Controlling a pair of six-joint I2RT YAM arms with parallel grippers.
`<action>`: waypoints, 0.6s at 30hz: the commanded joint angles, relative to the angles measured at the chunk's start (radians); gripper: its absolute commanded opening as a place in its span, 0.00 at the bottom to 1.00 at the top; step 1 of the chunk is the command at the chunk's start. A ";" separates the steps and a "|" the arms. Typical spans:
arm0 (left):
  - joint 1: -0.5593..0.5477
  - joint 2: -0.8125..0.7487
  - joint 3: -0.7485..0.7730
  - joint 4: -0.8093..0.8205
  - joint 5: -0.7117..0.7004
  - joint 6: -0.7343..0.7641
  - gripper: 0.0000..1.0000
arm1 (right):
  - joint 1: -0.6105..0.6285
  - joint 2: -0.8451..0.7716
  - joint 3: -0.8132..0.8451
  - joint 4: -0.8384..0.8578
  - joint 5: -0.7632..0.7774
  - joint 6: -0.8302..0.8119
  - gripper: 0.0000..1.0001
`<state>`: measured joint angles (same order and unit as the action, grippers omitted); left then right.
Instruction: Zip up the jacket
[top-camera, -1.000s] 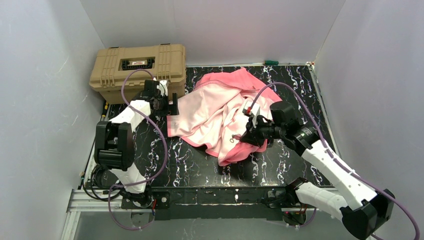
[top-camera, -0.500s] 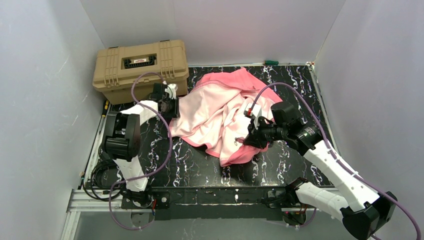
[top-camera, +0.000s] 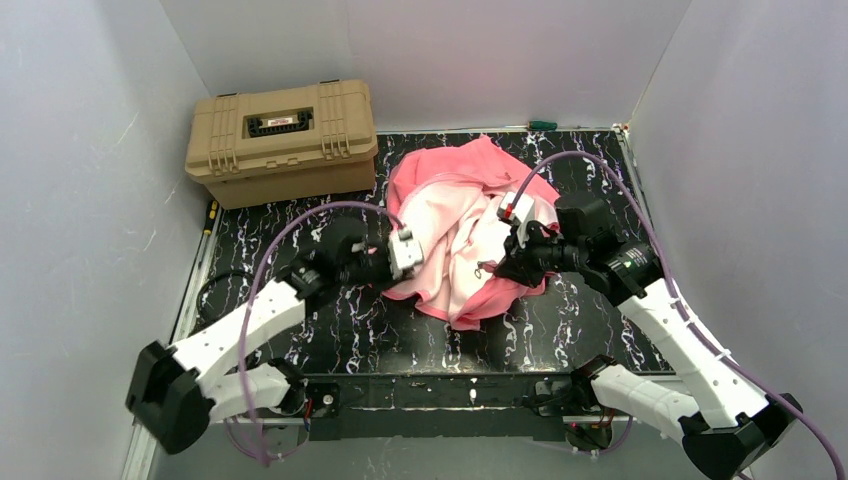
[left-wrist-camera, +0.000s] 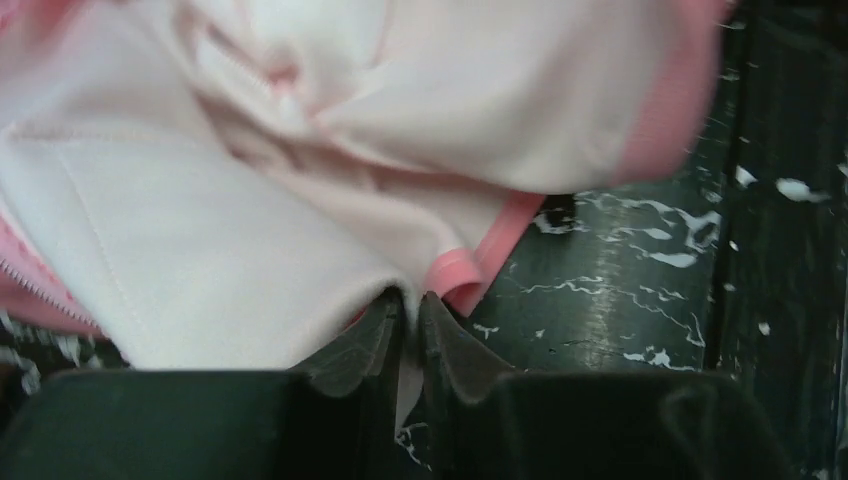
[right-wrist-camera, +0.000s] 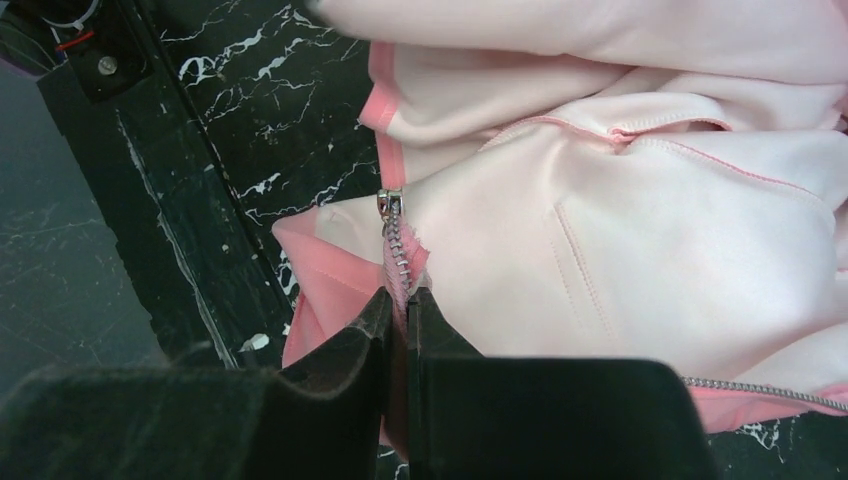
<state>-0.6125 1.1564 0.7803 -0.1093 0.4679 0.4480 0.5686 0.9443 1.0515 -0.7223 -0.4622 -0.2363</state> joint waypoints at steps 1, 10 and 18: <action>-0.139 -0.136 -0.059 -0.075 0.122 0.227 0.39 | -0.007 -0.009 0.089 -0.076 0.036 -0.030 0.01; -0.103 -0.160 0.008 -0.134 -0.130 -0.110 0.98 | -0.007 -0.018 0.077 -0.061 0.027 -0.016 0.01; 0.037 -0.076 0.080 -0.077 -0.211 -0.426 0.98 | -0.007 -0.028 0.036 -0.037 -0.003 0.011 0.01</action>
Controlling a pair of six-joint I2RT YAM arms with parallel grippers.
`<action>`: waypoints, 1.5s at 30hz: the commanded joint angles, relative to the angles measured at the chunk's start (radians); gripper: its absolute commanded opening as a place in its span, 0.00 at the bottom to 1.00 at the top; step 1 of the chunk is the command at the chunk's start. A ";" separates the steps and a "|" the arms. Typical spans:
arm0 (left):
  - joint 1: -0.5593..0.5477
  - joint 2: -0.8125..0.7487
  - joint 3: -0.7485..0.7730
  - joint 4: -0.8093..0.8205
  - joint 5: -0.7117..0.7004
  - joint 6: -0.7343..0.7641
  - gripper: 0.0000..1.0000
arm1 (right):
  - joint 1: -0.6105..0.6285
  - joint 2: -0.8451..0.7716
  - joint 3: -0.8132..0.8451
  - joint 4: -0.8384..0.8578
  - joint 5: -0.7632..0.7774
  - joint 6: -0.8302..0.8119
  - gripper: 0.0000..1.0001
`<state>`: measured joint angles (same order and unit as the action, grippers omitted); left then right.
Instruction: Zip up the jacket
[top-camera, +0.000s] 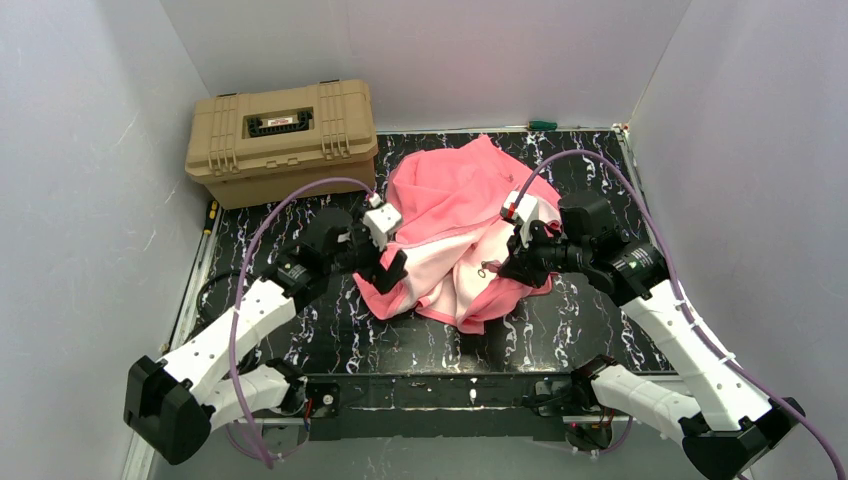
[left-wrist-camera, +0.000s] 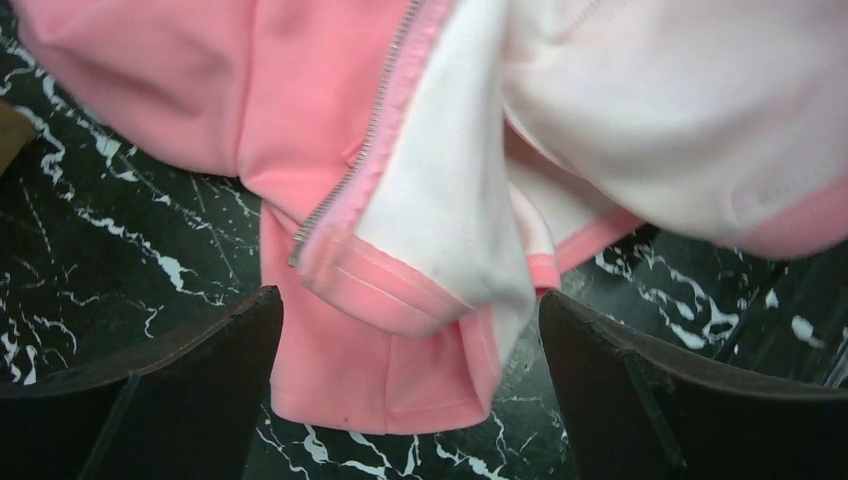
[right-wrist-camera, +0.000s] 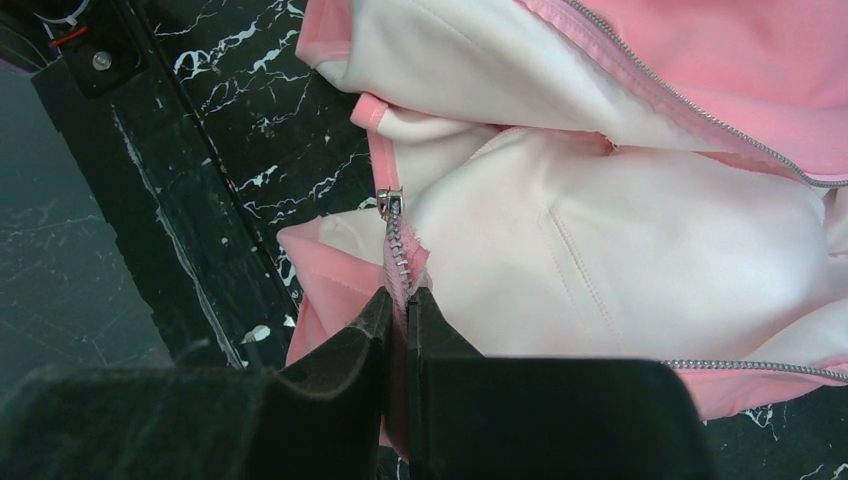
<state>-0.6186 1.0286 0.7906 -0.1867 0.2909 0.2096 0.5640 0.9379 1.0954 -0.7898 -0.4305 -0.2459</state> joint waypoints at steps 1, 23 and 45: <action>0.054 0.072 0.080 -0.005 -0.036 -0.233 0.98 | -0.003 -0.025 -0.012 0.030 -0.034 0.025 0.01; 0.134 0.213 0.121 0.041 0.314 -0.384 0.17 | -0.003 -0.056 -0.048 0.073 -0.037 0.057 0.01; -0.283 -0.070 -0.315 0.735 0.040 0.986 0.00 | -0.003 -0.089 -0.042 0.075 -0.019 0.092 0.01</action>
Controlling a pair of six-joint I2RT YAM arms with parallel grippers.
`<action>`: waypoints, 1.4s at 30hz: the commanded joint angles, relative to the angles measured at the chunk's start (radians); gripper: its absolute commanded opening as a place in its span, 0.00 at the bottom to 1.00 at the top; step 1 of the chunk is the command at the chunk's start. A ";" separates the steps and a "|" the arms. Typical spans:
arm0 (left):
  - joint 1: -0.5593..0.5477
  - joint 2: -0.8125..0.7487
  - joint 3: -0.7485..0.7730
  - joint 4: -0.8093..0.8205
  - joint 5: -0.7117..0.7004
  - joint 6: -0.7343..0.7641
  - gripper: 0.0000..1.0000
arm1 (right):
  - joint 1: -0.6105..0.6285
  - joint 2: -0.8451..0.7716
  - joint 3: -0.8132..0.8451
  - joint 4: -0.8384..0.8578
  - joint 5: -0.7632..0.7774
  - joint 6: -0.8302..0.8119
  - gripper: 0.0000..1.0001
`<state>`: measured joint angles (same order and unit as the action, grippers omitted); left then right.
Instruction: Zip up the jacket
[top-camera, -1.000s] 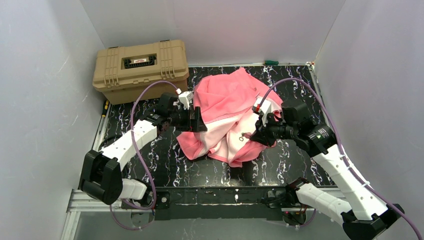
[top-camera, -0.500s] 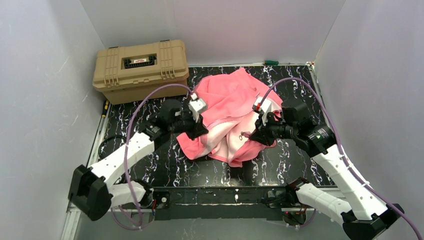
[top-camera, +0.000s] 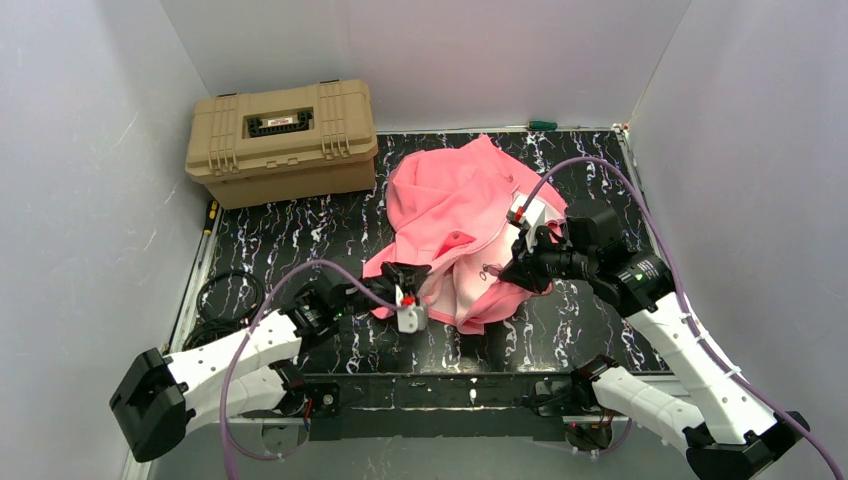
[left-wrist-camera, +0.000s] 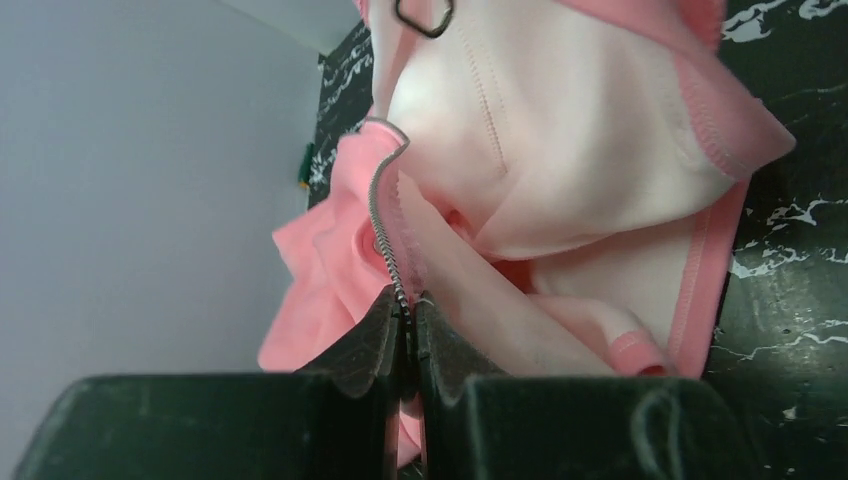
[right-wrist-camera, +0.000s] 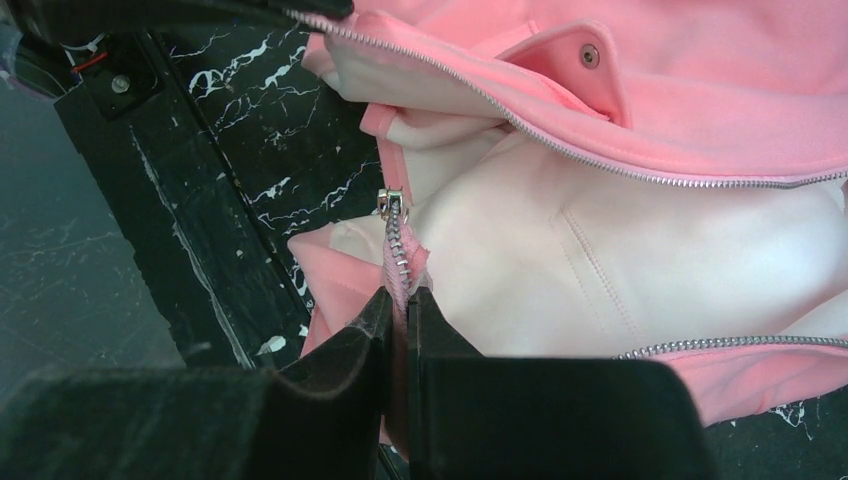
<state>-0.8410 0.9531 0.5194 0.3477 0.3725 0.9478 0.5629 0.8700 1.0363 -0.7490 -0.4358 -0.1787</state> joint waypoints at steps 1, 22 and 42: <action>-0.081 0.015 -0.050 0.224 -0.050 0.262 0.01 | -0.001 -0.023 0.014 0.034 -0.011 0.027 0.01; -0.013 0.172 0.312 -0.633 0.394 0.115 0.94 | -0.001 -0.067 0.021 -0.011 0.032 -0.010 0.01; -0.008 0.548 0.442 -0.601 0.580 0.296 0.91 | -0.001 -0.127 0.019 -0.009 0.089 0.002 0.01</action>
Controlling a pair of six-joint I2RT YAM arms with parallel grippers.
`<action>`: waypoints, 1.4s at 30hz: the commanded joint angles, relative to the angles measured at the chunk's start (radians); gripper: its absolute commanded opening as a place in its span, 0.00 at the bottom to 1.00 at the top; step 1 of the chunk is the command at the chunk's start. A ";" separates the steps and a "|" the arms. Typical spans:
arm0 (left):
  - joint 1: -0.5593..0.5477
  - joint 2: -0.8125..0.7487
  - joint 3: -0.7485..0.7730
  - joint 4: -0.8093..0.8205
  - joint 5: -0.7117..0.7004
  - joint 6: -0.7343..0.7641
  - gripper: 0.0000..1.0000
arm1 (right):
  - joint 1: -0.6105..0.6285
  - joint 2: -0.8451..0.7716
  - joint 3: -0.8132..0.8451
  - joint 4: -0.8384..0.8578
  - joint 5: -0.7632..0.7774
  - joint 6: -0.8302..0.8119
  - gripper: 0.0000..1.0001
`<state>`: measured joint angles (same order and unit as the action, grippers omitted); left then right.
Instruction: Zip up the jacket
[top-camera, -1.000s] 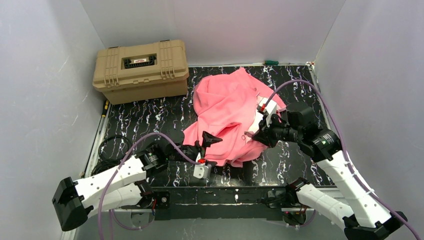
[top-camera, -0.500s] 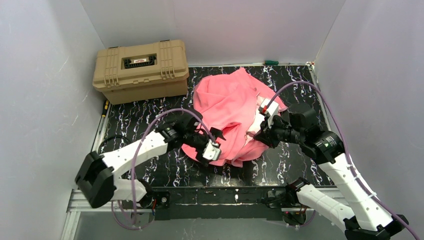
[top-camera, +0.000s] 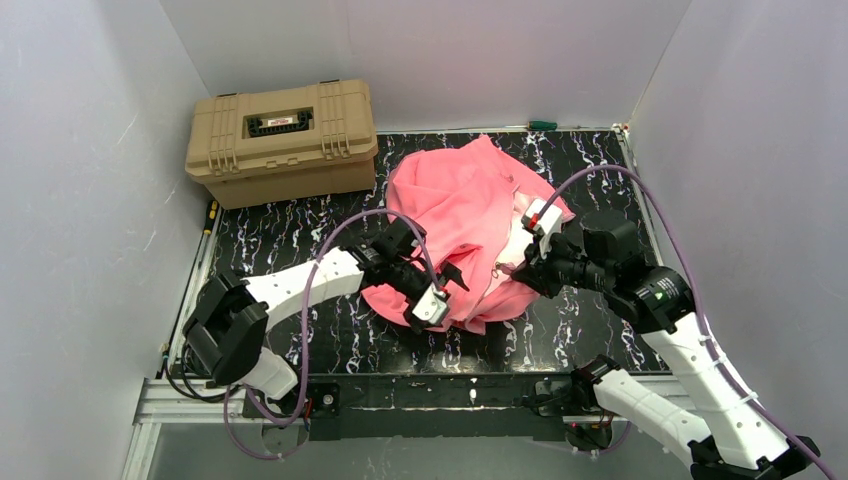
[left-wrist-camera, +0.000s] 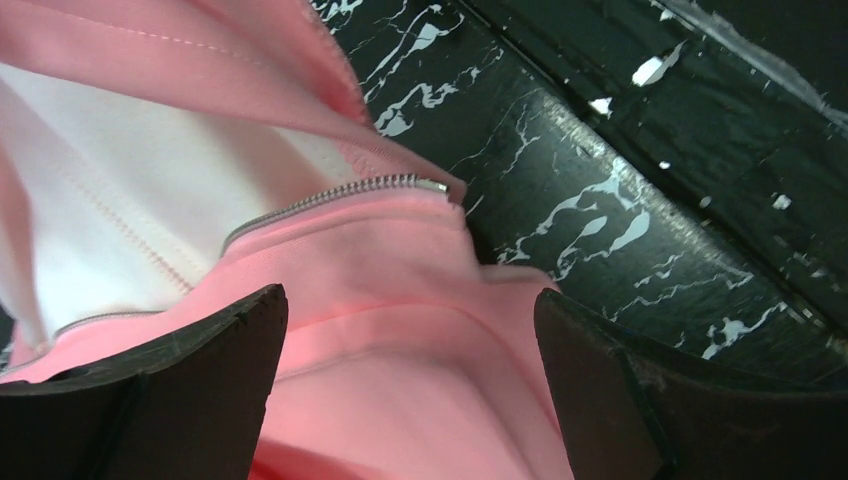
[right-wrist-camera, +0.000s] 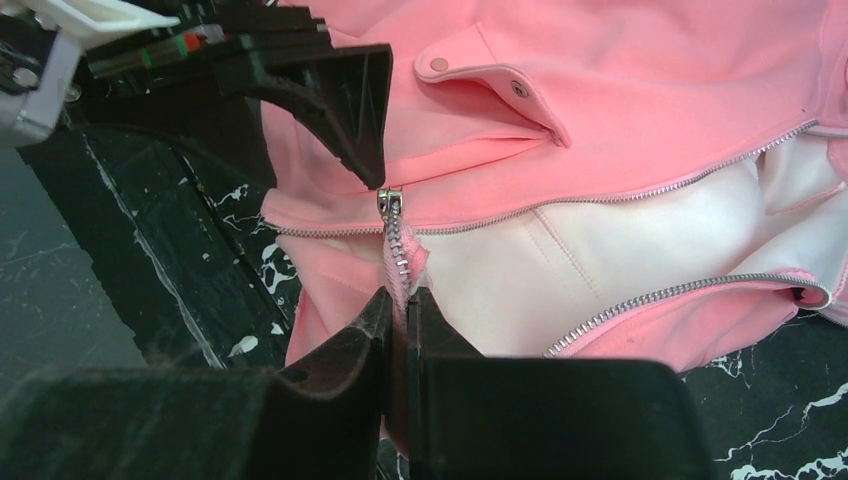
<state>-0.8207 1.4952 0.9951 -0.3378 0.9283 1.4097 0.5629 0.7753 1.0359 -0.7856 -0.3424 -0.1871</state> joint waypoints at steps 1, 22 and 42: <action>-0.039 0.017 -0.043 0.131 0.008 -0.231 0.90 | -0.001 -0.037 0.019 0.032 -0.006 0.014 0.01; -0.006 -0.127 -0.268 0.699 -0.592 -0.184 0.00 | -0.001 -0.029 0.036 -0.028 0.061 -0.023 0.01; 0.009 -0.241 -0.149 -0.020 -0.096 0.080 0.98 | -0.001 0.010 0.072 -0.051 0.093 -0.023 0.01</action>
<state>-0.8402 1.2053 0.6853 -0.1226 0.6590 1.4216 0.5629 0.8021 1.0595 -0.8421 -0.2607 -0.2138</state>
